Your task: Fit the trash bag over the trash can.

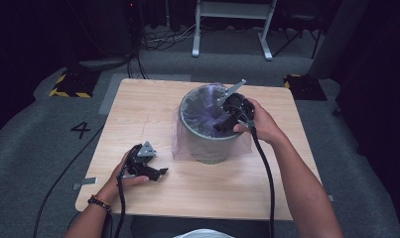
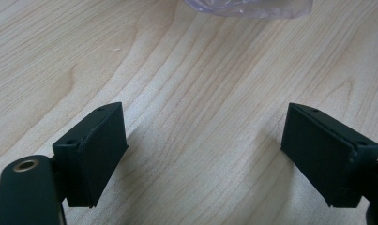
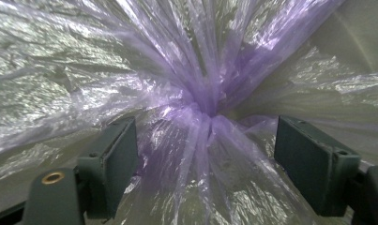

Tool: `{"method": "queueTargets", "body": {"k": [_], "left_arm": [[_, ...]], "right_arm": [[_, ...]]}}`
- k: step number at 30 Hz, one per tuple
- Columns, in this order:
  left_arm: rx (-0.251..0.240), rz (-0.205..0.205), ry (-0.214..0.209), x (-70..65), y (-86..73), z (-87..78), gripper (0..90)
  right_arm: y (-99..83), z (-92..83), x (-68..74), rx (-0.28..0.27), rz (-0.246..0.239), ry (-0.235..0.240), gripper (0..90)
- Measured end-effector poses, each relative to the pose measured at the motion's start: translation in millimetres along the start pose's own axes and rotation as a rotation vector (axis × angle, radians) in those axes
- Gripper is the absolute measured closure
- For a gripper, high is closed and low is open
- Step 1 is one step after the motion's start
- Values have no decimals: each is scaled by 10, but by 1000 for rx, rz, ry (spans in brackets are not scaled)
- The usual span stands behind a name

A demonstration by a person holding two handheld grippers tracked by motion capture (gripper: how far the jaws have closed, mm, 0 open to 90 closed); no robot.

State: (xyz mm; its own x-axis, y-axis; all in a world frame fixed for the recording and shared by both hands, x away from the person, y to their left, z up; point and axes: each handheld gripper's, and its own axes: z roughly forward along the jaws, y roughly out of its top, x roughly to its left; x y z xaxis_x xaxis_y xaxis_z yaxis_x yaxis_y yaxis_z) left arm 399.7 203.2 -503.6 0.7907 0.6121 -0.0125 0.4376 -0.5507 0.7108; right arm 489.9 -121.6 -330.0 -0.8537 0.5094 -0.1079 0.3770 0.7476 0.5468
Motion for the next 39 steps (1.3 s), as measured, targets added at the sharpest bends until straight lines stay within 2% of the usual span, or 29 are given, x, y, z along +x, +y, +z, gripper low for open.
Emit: {"method": "queueTargets", "body": {"k": [4,22,32,39], "left_arm": [[0,0,0,0,0,0,142],[0,4,0,2,1,0,143],[1,4,0,2,1,-1,143],[1,4,0,2,1,-1,143]], "right_arm": [[25,22,14,41,-12,-8,243],[61,71,18,156,-13,12,242],[91,94,45,182,-17,-17,251],[94,92,50,179,-16,-25,254]]}}
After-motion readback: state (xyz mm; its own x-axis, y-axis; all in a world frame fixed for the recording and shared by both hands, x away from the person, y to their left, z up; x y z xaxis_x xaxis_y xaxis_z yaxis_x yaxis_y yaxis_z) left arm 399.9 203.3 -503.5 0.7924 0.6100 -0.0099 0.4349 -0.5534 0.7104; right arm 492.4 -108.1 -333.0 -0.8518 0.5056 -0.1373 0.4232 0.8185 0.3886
